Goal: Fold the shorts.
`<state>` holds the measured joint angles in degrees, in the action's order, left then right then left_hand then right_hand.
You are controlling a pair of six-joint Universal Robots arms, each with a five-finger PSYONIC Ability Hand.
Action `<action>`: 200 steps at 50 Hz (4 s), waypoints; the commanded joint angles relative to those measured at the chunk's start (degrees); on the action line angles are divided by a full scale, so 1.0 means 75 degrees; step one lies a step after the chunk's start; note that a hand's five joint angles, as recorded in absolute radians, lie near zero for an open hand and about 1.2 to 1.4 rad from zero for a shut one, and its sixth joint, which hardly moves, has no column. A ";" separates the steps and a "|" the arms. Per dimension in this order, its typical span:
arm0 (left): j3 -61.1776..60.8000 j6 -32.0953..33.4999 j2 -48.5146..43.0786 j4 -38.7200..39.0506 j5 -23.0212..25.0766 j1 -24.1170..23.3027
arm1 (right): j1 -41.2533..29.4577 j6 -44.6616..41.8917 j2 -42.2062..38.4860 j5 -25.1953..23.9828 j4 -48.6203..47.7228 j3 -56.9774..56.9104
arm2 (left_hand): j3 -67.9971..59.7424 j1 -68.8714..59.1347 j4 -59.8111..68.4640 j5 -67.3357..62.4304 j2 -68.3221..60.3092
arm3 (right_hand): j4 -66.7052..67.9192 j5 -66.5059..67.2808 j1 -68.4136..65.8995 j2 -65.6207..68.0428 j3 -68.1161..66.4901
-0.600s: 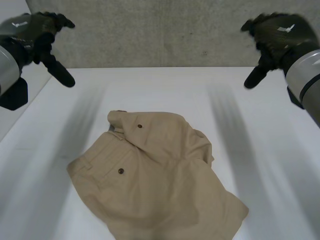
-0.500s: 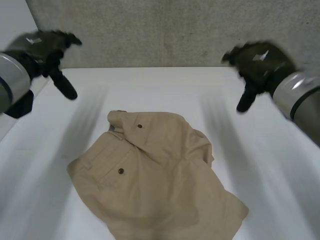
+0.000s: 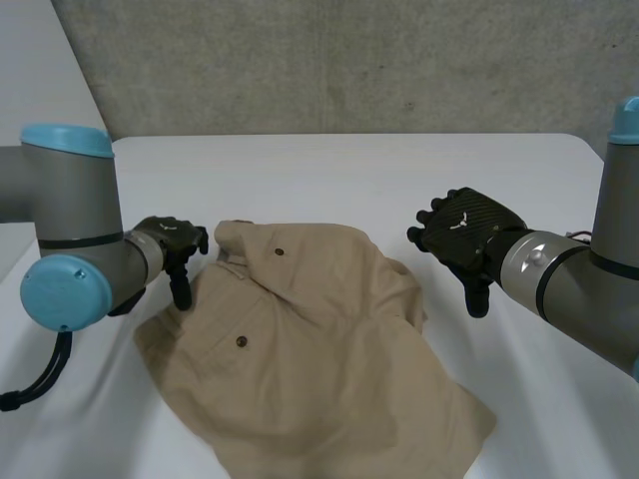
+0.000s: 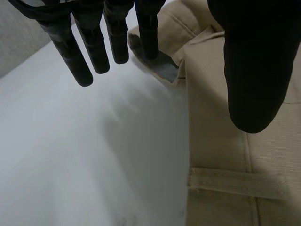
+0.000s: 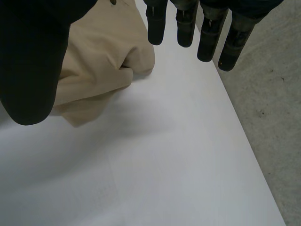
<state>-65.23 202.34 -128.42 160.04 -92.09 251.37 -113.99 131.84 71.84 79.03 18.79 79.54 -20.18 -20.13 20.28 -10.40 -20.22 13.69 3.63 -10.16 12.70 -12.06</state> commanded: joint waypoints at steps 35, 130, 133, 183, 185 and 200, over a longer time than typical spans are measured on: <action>0.0061 -0.0553 0.1410 0.4911 -0.0846 -0.2142 | 0.0022 0.0748 -0.0040 0.0922 -0.0934 -0.0632 | -0.7976 -0.7983 0.7963 -0.7947 -0.7971 | -0.0492 -0.0485 0.0021 -0.0360 0.0274; -0.7920 -0.1034 0.4891 0.3527 -0.0447 0.0281 | -0.1032 0.5695 -0.2946 -0.0119 -0.0572 -0.2555 | -0.0331 -0.0338 0.0318 -0.0302 -0.0326 | 0.8842 0.8849 -0.9312 0.8974 -0.9059; -0.7791 -0.1034 0.4620 0.3704 -0.0471 0.0269 | -0.1032 0.5707 -0.2864 -0.0119 -0.0572 -0.2461 | -0.0353 -0.0360 0.0340 -0.0324 -0.0349 | 0.8842 0.8849 -0.9312 0.8974 -0.9059; -0.0747 -0.0413 0.6776 0.2380 0.0396 -0.0504 | -0.0376 0.3070 0.2656 0.0748 -0.0478 -0.2860 | -0.7976 -0.7983 0.7963 -0.7947 -0.7971 | 0.8842 0.8849 -0.9312 0.8974 -0.9059; -0.0818 -0.0436 0.6378 0.2380 0.0396 -0.0481 | -0.0364 0.3023 0.2539 0.0748 -0.0396 -0.2801 | -0.7976 -0.7983 0.7963 -0.7947 -0.7971 | 0.8842 0.8849 -0.9312 0.8974 -0.9059; -0.0211 -0.0354 0.1891 0.2777 0.0338 -0.0504 | -0.0434 0.2917 -0.1139 0.0748 -0.0886 -0.2976 | -0.7976 -0.7983 0.7963 -0.7947 -0.7971 | 0.8842 0.8849 -0.9312 0.8974 -0.9059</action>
<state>-72.39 199.39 -101.14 178.45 -89.56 247.49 -116.88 153.45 73.68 84.50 16.23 59.47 -68.28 -65.18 68.59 -54.80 -68.70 68.31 56.42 -56.34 67.40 -67.47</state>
